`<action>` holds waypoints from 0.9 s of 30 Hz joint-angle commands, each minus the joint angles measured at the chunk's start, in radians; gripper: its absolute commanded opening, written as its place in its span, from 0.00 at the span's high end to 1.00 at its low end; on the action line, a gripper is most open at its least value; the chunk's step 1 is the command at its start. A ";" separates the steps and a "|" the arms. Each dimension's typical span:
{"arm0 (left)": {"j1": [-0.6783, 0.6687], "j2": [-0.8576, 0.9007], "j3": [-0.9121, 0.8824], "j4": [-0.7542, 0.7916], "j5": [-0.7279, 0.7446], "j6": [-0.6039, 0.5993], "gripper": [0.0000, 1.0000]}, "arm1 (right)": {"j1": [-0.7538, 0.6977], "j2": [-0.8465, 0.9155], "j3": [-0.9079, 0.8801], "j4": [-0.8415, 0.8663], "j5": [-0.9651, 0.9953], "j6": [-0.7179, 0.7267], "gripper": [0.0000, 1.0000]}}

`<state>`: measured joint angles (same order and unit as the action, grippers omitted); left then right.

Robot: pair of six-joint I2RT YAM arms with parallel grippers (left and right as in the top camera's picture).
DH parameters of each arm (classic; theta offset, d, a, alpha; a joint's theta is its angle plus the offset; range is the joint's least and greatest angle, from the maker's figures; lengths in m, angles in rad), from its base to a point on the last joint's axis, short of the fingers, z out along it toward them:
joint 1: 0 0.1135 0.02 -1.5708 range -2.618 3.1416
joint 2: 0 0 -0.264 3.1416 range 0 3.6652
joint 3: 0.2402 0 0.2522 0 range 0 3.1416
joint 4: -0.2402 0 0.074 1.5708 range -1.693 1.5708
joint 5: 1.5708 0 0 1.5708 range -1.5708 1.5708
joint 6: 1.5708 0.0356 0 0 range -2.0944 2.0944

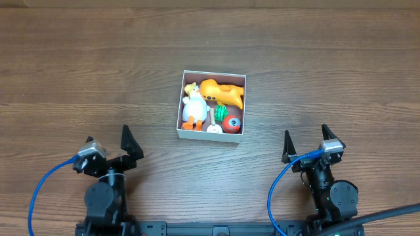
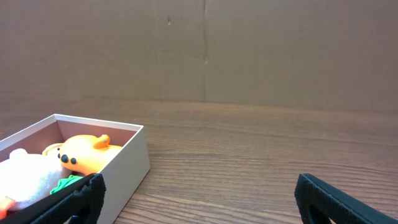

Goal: Pack container

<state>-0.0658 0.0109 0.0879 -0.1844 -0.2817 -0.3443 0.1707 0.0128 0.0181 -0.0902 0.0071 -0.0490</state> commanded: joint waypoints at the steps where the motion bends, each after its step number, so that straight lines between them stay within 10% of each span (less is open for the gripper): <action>1: -0.005 -0.007 -0.037 0.022 -0.007 0.073 0.00 | -0.005 -0.010 -0.010 0.006 -0.002 -0.004 0.00; 27: 0.047 -0.007 -0.064 0.086 0.098 0.323 0.00 | -0.005 -0.010 -0.010 0.006 -0.002 -0.004 0.00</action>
<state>-0.0299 0.0109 0.0395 -0.1047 -0.2180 -0.0475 0.1707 0.0128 0.0181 -0.0906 0.0071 -0.0494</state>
